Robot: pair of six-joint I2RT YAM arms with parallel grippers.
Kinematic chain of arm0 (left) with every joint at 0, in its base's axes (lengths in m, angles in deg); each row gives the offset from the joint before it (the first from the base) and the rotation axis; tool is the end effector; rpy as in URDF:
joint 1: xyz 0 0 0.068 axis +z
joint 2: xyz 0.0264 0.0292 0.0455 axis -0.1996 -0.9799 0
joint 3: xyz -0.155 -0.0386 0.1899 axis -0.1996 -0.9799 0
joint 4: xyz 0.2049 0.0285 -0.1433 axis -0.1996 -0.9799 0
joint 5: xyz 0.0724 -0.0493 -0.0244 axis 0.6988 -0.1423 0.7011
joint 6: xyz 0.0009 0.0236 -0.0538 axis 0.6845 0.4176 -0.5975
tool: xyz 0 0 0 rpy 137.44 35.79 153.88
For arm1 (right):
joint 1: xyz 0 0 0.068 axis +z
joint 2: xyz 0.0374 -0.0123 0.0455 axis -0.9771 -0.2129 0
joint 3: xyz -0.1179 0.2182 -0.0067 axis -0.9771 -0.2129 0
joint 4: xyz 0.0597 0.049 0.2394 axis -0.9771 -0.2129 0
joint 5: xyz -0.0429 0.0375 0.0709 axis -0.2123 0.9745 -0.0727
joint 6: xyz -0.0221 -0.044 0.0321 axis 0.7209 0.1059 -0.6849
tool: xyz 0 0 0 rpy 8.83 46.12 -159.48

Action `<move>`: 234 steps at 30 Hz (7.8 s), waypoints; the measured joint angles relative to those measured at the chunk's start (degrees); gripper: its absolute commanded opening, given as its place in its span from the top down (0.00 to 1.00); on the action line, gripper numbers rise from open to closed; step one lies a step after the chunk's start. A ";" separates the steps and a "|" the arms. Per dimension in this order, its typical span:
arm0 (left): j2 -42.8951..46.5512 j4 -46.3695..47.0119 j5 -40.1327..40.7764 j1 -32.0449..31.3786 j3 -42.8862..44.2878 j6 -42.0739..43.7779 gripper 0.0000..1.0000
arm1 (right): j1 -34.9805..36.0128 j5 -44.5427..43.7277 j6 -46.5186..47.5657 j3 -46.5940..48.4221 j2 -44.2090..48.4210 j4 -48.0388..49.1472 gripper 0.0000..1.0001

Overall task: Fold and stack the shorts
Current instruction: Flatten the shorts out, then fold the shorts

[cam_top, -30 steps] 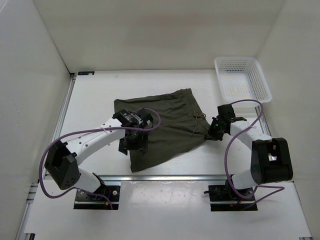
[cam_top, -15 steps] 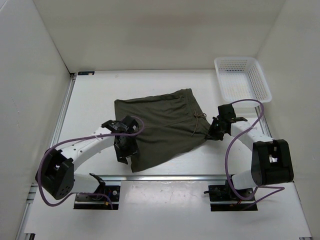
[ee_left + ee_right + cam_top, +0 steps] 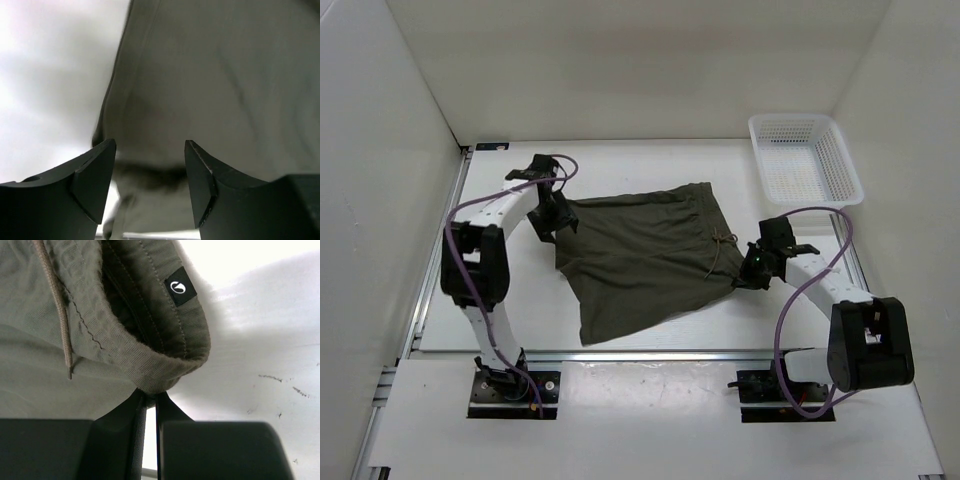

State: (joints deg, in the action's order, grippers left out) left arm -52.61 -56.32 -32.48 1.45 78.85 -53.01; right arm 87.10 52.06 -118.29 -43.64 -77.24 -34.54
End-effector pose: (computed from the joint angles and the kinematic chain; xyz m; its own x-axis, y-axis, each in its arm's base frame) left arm 0.3455 -0.0607 0.1881 -0.8504 -0.4865 -0.2004 -0.4645 0.8730 -0.1485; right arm 0.2364 0.0432 0.1497 -0.8484 0.3787 -0.3699 0.2671 0.9095 0.3186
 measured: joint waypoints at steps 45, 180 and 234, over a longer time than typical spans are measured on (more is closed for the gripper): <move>-22.75 -10.54 -2.82 10.99 53.99 13.79 0.04 | 5.92 -2.97 -21.55 12.41 -17.55 4.42 1.00; -4.26 -13.90 0.81 1.18 27.06 4.24 0.90 | 9.25 -14.75 -8.52 33.81 -14.21 -2.69 1.00; -21.86 -2.69 -8.44 5.07 20.76 10.45 0.90 | 0.83 1.31 -10.49 45.27 -42.62 1.90 0.78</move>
State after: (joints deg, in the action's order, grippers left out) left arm -74.47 -59.01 -40.92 6.52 99.61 -42.56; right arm 87.93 53.37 -128.78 1.63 -119.87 -32.64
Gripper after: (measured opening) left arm 0.138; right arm 0.430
